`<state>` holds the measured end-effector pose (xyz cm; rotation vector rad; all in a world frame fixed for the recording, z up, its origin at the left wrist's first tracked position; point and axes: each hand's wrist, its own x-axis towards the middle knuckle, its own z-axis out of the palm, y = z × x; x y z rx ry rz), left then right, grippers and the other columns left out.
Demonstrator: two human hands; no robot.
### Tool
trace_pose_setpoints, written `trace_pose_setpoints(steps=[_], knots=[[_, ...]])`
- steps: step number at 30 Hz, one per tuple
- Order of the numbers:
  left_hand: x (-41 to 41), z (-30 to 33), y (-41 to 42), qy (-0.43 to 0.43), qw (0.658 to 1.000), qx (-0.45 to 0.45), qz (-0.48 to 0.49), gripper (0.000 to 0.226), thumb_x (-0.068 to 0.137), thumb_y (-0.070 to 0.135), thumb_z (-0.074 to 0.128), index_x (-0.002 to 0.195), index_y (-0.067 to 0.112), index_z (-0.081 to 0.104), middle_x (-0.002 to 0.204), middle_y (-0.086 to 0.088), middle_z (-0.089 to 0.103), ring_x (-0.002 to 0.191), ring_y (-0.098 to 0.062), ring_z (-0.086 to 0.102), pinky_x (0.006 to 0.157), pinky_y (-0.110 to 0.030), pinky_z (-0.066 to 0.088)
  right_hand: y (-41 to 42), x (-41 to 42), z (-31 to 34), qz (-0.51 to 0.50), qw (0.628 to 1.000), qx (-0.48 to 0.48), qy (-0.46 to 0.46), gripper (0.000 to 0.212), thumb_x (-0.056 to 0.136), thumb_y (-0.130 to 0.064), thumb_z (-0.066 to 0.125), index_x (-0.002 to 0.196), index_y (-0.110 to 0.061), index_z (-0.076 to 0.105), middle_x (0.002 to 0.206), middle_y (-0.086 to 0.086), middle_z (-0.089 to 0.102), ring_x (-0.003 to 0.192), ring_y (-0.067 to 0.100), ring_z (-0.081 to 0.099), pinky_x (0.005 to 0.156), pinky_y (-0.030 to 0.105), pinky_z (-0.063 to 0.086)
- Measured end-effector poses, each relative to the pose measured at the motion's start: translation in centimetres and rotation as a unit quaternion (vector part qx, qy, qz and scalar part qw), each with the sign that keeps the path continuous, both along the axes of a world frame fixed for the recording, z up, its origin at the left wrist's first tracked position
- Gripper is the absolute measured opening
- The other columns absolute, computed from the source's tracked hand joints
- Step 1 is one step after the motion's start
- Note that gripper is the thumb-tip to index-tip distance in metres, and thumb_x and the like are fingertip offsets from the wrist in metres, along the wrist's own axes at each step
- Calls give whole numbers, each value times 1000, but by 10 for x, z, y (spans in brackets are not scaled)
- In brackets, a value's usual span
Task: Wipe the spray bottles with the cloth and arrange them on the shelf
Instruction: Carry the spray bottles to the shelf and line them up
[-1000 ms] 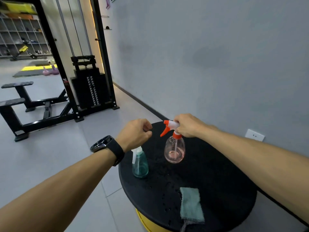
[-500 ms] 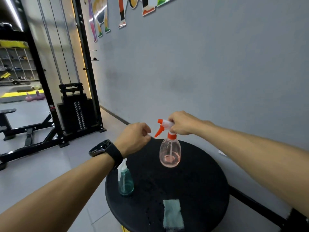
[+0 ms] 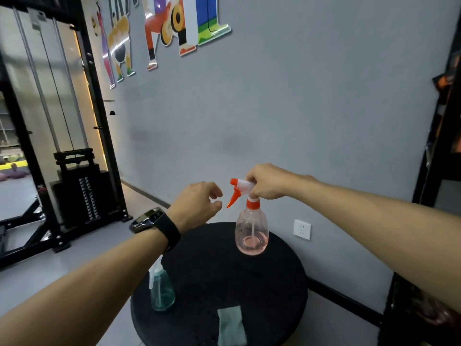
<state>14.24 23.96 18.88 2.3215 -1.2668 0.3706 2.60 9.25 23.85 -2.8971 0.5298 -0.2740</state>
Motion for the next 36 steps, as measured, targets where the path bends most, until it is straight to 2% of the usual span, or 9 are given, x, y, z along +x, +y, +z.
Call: trace_pose_setpoints(steps=[8,11,13,15,17,23,29,33,36], knots=[[-36,12,-36,-16,999,0,-48,26,94,30,59,118,22,63,114,6,65,94,-8,58,80,-20,46,-20,-49,13,-39,999,4,9,15,87,-11,62,102,-11,65,86,5,59,61,14,51,49,21,38],[-51,17,-50,-18,997,1,-73,26,94,29,59,118,21,63,115,5,65,97,-10,59,83,-23,48,-32,-69,17,-56,998,-3,14,4,87,-11,63,87,-15,62,84,4,58,61,14,51,49,21,38],[-62,19,-60,-18,996,3,-89,27,94,29,59,119,20,63,115,4,65,97,-11,59,84,-23,48,-39,-82,19,-69,997,-6,17,12,87,-12,63,79,-18,56,83,3,57,61,14,52,49,21,38],[-71,21,-69,-22,994,4,-103,27,94,29,59,119,20,63,115,4,65,96,-11,59,83,-22,47,-45,-96,19,-81,996,-5,21,5,88,-12,63,88,-15,59,86,3,57,64,15,54,50,21,39],[-81,22,-79,-22,993,4,-117,27,94,28,59,119,19,63,115,3,65,97,-11,59,83,-22,47,-52,-109,21,-94,995,-3,23,8,88,-12,63,95,-13,61,90,5,59,67,16,55,51,21,41],[-113,26,-104,-18,987,-1,-161,27,93,26,59,118,19,63,115,4,65,95,-10,58,82,-21,44,-74,-148,25,-135,990,-1,30,7,86,-15,65,93,-13,64,92,7,64,70,19,62,56,24,47],[-145,32,-131,-24,978,-3,-209,27,93,26,59,118,19,63,115,3,65,94,-11,57,82,-22,45,-86,-187,28,-153,988,2,27,9,90,-17,66,97,-16,60,92,4,61,73,14,59,55,19,44],[-171,33,-149,-27,970,-2,-241,27,93,25,59,119,18,63,115,3,65,93,-10,57,81,-21,44,-93,-218,31,-171,985,10,28,7,91,-17,65,91,-17,58,81,-1,57,65,11,57,51,17,40],[-191,30,-164,-25,965,0,-262,27,93,25,59,119,18,63,116,3,65,96,-12,59,83,-21,46,-100,-244,33,-192,981,12,30,6,90,-16,65,94,-14,63,87,3,63,68,13,62,56,21,47]])
